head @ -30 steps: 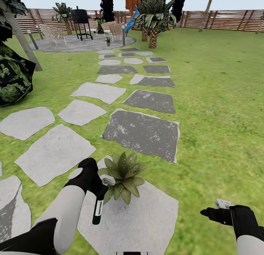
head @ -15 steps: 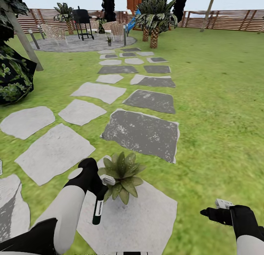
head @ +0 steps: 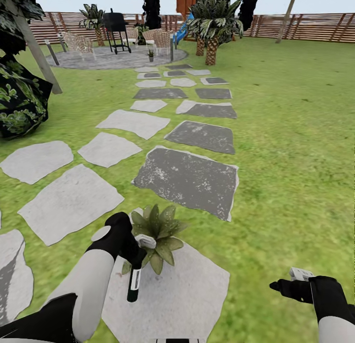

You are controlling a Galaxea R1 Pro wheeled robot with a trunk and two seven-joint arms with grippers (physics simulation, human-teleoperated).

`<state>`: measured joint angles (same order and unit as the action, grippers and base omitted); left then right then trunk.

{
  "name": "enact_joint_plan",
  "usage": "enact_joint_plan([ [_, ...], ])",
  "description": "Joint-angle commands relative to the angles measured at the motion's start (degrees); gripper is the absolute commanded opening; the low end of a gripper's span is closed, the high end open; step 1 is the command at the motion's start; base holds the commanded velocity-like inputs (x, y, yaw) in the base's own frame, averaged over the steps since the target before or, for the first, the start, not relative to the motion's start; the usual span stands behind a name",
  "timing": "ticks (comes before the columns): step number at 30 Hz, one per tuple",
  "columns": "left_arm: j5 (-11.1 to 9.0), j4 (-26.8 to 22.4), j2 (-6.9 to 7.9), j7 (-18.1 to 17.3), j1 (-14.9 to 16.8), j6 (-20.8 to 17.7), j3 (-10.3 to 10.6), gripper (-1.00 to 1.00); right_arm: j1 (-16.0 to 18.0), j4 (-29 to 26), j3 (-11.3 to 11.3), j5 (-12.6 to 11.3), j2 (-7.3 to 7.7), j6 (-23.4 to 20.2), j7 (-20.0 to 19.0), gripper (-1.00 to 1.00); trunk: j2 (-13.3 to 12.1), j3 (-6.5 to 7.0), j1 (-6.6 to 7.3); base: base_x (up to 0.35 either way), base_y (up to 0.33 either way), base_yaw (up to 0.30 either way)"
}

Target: Pick up the pesticide atomizer in the garden and spray insectifuge to fully cover both potted plants in the garden.

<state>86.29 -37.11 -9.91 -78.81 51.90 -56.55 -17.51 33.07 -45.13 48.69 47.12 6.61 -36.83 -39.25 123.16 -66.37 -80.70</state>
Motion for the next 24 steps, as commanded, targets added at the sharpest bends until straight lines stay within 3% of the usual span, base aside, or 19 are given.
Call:
enact_joint_plan([
  [1, -0.1, -0.1, -0.09, -0.5, 0.0, -0.6, -0.4, -1.0, 0.1, 0.0, 0.2, 0.6, -0.02, 0.0, -0.6, 1.0, 0.0, -0.05, 0.01, 0.0, -0.234, 0.0],
  [4, -1.5, -0.1, -0.09, -0.5, 0.0, -0.6, -0.4, -1.0, 0.1, -0.1, 0.2, 0.6, -0.02, 0.0, -0.6, 1.0, 0.0, -0.05, 0.01, 0.0, -0.215, 0.0],
  [11, -1.7, -0.1, -0.09, -0.5, 0.0, -0.6, -0.4, -1.0, 0.1, 0.0, 0.2, 0.6, -0.02, 0.0, -0.6, 1.0, 0.0, -0.05, 0.01, -0.061, -0.016, 0.0],
  [24, -1.6, -0.5, -0.09, -0.4, 0.2, -0.5, -0.1, -1.0, 0.1, -0.1, 0.1, 0.5, -0.1, 0.0, -0.6, 1.0, 0.0, -0.05, 0.01, -0.285, 0.184, 0.0],
])
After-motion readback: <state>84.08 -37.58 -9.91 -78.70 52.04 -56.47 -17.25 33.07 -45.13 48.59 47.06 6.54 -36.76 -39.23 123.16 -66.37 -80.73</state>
